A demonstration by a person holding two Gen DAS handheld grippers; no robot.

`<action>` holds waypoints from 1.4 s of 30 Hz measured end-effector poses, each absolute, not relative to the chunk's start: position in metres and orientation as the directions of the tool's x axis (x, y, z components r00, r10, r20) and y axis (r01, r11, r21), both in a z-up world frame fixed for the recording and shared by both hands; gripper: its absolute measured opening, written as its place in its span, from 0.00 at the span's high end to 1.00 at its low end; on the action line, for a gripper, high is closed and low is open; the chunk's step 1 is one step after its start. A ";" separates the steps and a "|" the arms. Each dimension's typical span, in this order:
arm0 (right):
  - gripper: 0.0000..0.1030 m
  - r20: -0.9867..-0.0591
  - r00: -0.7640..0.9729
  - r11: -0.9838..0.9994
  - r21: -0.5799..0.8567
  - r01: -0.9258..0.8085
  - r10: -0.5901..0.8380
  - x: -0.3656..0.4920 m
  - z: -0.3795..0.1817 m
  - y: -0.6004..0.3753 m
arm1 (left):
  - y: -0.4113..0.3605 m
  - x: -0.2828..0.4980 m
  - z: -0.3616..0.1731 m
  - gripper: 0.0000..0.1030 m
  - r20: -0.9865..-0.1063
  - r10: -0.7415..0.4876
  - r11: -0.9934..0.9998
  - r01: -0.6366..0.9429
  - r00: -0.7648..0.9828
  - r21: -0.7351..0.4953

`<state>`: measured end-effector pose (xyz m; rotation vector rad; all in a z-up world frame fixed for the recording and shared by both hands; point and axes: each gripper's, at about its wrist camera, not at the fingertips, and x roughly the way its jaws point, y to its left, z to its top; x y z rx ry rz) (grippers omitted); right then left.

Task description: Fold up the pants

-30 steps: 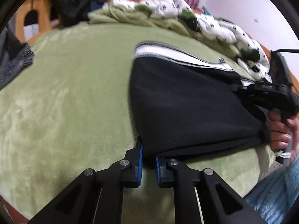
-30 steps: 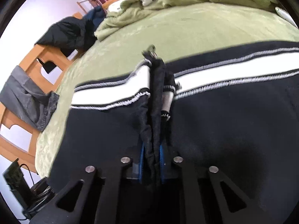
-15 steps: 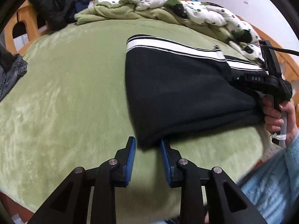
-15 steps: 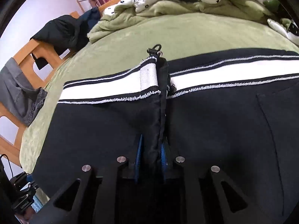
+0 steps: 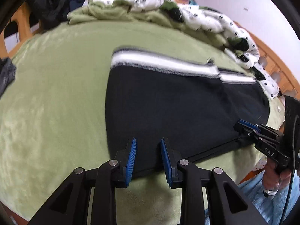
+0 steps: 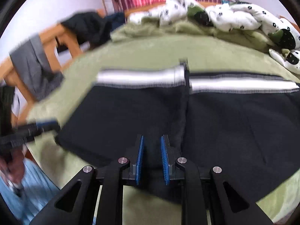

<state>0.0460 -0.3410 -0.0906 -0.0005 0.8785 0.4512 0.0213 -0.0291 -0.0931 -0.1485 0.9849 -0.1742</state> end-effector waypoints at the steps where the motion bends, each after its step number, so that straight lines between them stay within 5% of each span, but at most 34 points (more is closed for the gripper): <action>1: 0.82 -0.757 0.540 0.910 0.172 -0.377 0.367 0.043 -0.100 -0.344 | -0.030 0.018 -0.102 0.70 -0.820 -0.213 0.976 0.079 0.531 -0.203; 12: 0.82 -0.748 0.537 0.908 0.221 -0.355 0.391 0.026 -0.100 -0.361 | -0.017 -0.005 -0.076 0.65 -0.816 -0.183 0.981 0.043 0.548 -0.191; 23: 0.71 -0.621 0.743 0.966 0.109 -0.234 0.250 -0.008 0.021 -0.423 | -0.002 -0.006 0.038 0.65 -0.708 -0.161 0.977 0.010 0.688 -0.213; 29: 0.64 -0.591 0.788 0.985 0.116 -0.130 0.174 -0.013 0.057 -0.477 | 0.003 -0.001 0.049 0.65 -0.695 -0.156 0.974 -0.007 0.702 -0.226; 42: 0.61 -0.776 0.622 0.975 0.200 0.095 0.098 0.015 -0.075 -0.562 | 0.034 0.031 -0.041 0.65 -0.774 -0.174 0.964 -0.054 0.608 -0.260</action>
